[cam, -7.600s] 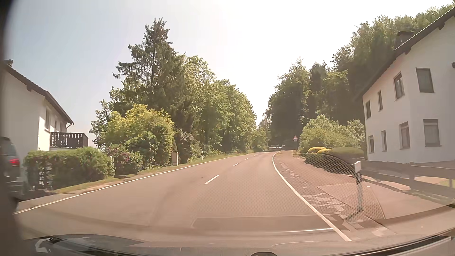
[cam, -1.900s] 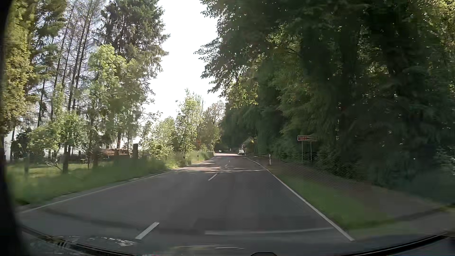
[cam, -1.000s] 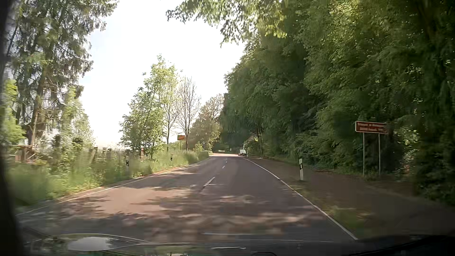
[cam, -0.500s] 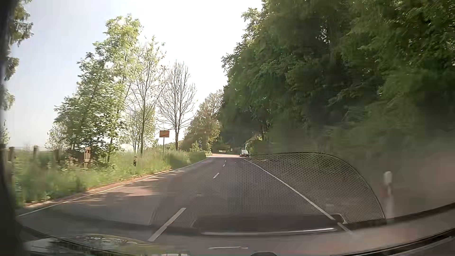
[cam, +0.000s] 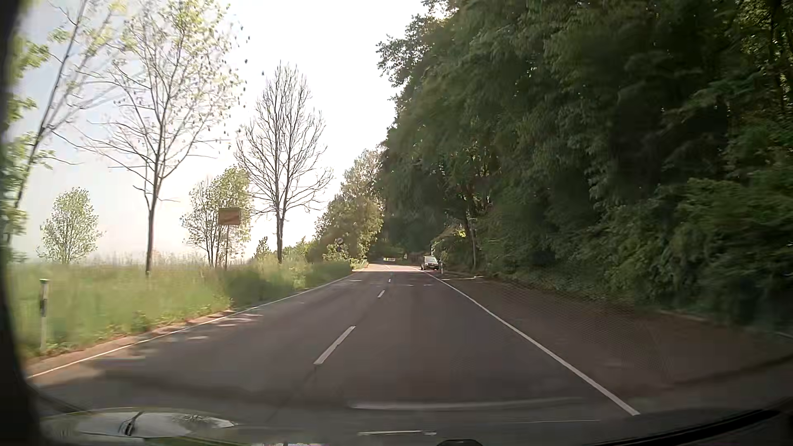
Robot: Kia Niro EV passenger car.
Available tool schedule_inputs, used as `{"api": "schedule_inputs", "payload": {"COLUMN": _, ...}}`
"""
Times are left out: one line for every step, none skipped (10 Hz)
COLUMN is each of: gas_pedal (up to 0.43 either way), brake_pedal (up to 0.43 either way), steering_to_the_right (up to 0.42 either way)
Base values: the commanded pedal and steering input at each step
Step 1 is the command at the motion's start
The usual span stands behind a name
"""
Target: Follow the waypoints while adhering to traffic rules and regulations
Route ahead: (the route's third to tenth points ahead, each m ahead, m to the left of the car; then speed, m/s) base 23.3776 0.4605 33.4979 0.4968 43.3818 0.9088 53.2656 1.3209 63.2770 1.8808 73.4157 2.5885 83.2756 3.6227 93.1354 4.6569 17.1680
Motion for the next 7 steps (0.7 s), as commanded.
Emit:
{"api": "schedule_inputs", "payload": {"gas_pedal": 0.378, "brake_pedal": 0.0, "steering_to_the_right": -0.005}}
{"api": "schedule_inputs", "payload": {"gas_pedal": 0.37, "brake_pedal": 0.0, "steering_to_the_right": -0.005}}
{"api": "schedule_inputs", "payload": {"gas_pedal": 0.358, "brake_pedal": 0.0, "steering_to_the_right": -0.006}}
{"api": "schedule_inputs", "payload": {"gas_pedal": 0.358, "brake_pedal": 0.0, "steering_to_the_right": -0.006}}
{"api": "schedule_inputs", "payload": {"gas_pedal": 0.35, "brake_pedal": 0.0, "steering_to_the_right": -0.006}}
{"api": "schedule_inputs", "payload": {"gas_pedal": 0.35, "brake_pedal": 0.0, "steering_to_the_right": -0.007}}
{"api": "schedule_inputs", "payload": {"gas_pedal": 0.331, "brake_pedal": 0.0, "steering_to_the_right": -0.007}}
